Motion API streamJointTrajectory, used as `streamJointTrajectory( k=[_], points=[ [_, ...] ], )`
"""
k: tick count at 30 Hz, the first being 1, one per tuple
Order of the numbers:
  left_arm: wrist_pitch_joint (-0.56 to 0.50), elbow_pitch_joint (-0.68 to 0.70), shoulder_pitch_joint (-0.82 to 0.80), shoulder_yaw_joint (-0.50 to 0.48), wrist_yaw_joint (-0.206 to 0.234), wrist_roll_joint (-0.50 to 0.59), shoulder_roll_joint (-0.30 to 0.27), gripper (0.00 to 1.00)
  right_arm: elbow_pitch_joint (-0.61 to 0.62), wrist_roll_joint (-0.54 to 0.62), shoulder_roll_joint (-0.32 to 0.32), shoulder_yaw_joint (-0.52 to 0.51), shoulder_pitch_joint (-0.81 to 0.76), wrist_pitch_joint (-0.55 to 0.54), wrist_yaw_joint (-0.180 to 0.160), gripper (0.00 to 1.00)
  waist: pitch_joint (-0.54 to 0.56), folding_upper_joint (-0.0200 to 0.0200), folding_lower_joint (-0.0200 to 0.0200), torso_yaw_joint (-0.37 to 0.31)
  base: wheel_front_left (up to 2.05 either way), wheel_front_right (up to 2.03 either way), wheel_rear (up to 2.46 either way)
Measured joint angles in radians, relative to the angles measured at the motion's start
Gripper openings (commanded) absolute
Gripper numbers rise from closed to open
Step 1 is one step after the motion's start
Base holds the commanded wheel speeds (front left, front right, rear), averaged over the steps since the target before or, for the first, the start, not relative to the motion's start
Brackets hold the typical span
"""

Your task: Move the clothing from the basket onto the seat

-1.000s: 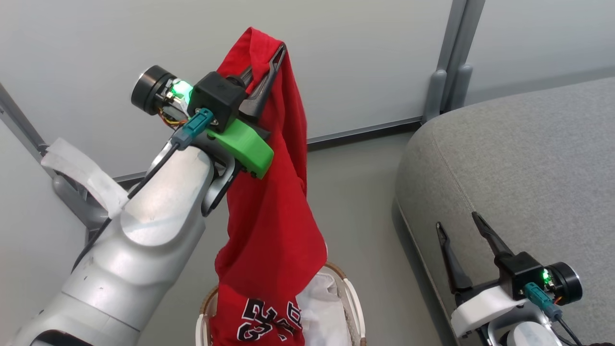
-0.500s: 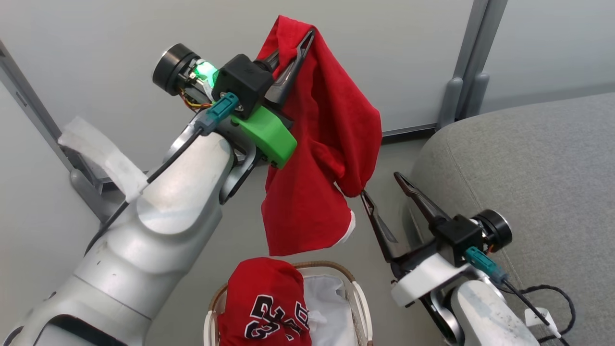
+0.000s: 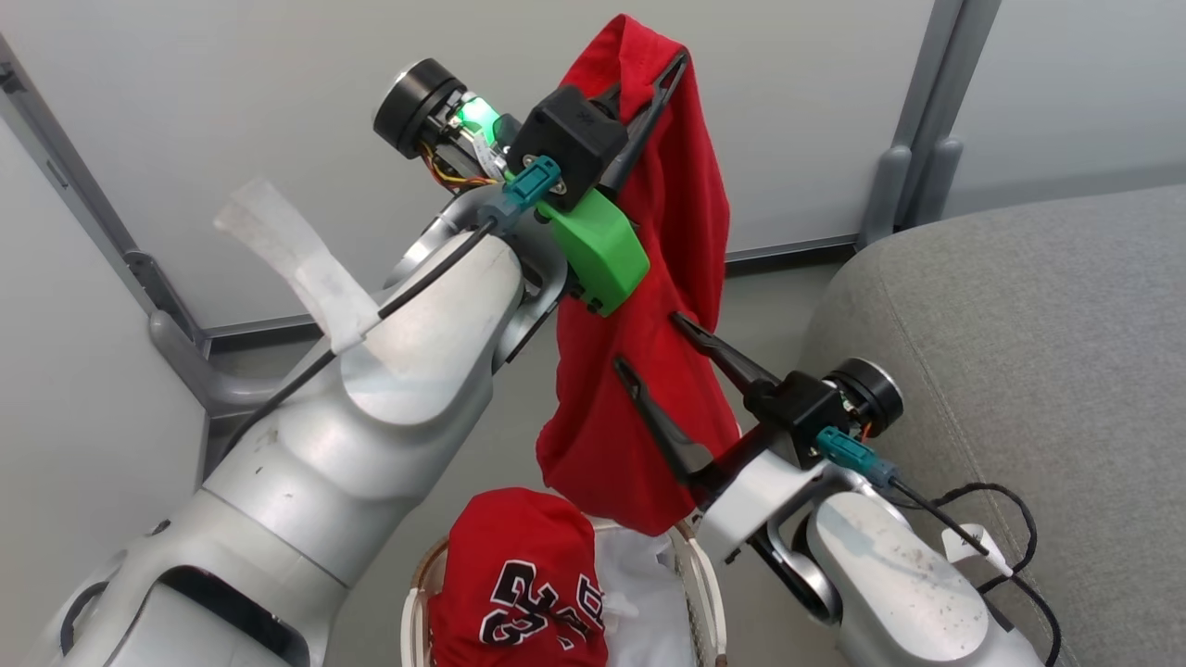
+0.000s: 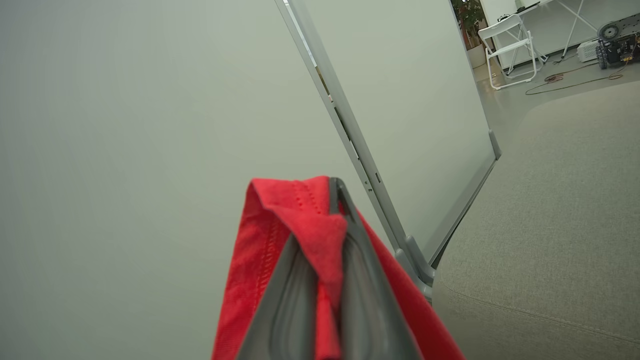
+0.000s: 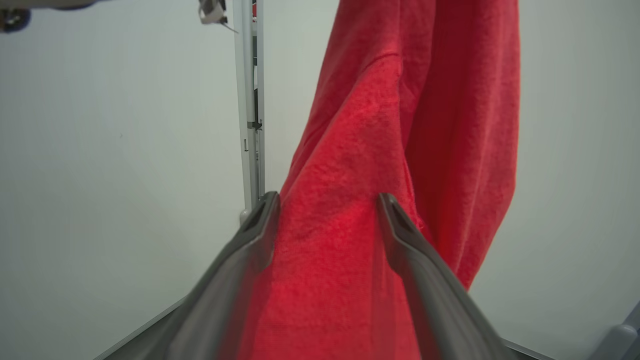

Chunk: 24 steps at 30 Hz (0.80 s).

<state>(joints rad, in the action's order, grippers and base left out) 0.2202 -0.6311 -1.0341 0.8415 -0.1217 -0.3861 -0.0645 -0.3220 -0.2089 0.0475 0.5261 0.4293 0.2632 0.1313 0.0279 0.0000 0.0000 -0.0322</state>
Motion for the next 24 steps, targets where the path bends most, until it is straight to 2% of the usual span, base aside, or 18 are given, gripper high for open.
streamJointTrajectory(
  k=[12, 13, 15, 16, 24],
  points=[
    [-0.017, 0.1, -0.013, 0.099, 0.028, -0.108, 0.014, 0.0, -0.181, 0.107, 0.001, -0.1, 0.076, 0.0, 0.0, 1.0, 0.0, 0.0, 0.0, 0.062, 0.0, 0.0, 0.0],
    [-0.017, 0.108, -0.014, 0.106, 0.034, -0.114, 0.014, 0.0, -0.197, 0.112, 0.001, -0.103, 0.082, 0.0, 0.0, 0.44, -0.001, 0.0, 0.0, 0.067, 0.0, 0.0, 0.0],
    [-0.017, 0.119, -0.019, 0.117, 0.041, -0.126, 0.014, 0.0, -0.222, 0.115, 0.001, -0.113, 0.097, 0.0, 0.0, 0.17, -0.003, 0.0, 0.0, 0.073, 0.0, 0.0, 0.0],
    [-0.017, 0.124, -0.019, 0.122, 0.044, -0.133, 0.014, 0.0, -0.23, 0.117, 0.001, -0.117, 0.104, 0.0, 0.0, 0.0, -0.004, 0.0, 0.0, 0.075, 0.0, 0.0, 0.0],
    [-0.003, 0.105, -0.016, 0.123, 0.065, -0.162, 0.011, 0.0, -0.245, 0.11, 0.001, -0.136, 0.124, 0.0, 0.0, 0.0, -0.015, 0.0, 0.0, 0.071, 0.0, 0.0, 0.0]
  ],
)
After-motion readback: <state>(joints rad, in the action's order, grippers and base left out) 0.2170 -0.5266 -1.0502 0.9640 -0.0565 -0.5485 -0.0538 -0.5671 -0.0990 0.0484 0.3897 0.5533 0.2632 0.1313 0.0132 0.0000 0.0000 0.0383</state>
